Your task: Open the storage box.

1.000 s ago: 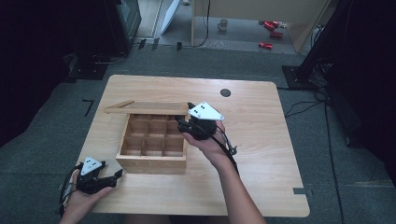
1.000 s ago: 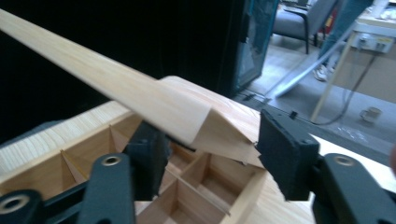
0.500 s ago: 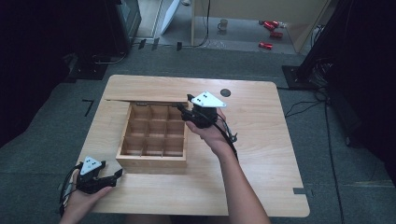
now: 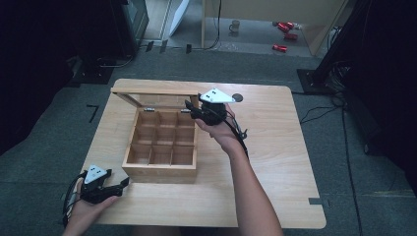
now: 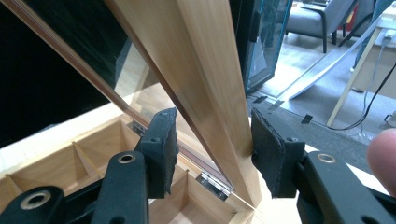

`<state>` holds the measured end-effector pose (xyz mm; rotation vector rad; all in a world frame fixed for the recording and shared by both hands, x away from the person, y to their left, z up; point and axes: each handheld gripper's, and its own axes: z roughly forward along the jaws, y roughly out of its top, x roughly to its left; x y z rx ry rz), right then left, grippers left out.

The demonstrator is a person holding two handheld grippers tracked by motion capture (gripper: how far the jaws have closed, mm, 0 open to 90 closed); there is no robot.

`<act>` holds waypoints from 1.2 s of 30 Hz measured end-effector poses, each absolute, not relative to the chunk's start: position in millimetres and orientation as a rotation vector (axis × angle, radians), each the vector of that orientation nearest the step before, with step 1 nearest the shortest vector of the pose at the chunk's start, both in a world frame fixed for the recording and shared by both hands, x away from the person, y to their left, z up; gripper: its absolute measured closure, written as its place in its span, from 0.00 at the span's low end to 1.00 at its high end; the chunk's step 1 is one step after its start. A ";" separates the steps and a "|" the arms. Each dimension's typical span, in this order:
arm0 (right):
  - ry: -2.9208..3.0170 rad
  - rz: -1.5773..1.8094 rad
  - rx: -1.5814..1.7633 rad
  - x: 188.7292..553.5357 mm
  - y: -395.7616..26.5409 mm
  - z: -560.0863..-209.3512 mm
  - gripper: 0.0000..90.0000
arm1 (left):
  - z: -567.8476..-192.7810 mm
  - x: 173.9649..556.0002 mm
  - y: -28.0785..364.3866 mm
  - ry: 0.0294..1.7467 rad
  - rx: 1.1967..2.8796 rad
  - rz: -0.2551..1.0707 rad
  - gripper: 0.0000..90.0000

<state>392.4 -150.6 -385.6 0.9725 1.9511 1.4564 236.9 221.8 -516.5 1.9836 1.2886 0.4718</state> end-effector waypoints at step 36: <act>2.014 1.496 1.161 455.6 -155.9 -408.9 0.64 | -516.6 238.4 221.6 1.285 1.977 0.461 0.25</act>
